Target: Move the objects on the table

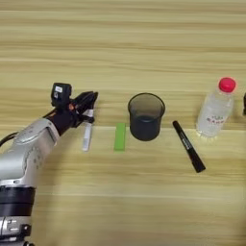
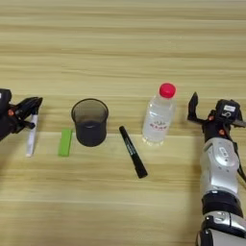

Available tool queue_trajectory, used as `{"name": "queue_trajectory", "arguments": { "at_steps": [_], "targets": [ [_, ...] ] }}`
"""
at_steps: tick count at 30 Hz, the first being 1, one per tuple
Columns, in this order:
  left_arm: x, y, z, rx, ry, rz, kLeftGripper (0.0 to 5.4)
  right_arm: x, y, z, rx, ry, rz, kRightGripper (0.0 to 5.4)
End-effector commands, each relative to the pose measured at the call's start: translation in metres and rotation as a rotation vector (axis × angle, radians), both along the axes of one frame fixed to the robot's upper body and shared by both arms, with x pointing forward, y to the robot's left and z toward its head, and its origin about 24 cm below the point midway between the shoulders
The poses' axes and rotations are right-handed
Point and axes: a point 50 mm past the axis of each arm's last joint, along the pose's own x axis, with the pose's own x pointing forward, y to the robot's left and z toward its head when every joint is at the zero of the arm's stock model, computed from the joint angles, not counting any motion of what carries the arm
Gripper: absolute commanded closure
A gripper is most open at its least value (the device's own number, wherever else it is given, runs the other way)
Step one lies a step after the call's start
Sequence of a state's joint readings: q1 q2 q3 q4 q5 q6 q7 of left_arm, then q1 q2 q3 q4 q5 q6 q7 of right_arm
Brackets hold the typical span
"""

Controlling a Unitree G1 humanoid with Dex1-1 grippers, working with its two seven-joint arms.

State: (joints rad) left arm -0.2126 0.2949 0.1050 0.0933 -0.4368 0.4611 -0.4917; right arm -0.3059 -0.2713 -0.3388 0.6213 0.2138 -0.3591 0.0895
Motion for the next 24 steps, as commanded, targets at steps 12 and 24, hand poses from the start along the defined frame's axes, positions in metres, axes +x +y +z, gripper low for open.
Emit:
{"name": "queue_trajectory", "arguments": {
  "at_steps": [12, 24],
  "targets": [
    [0.029, -0.005, -0.043, 0.039, 0.096, 0.079, 4.81, 0.002, 0.002, 0.005, -0.004, -0.016, 0.004, 0.00],
    [0.029, -0.020, -0.049, 0.023, 0.104, 0.050, 3.84, 0.001, 0.003, 0.005, -0.006, -0.017, 0.008, 0.00]
  ]
}}
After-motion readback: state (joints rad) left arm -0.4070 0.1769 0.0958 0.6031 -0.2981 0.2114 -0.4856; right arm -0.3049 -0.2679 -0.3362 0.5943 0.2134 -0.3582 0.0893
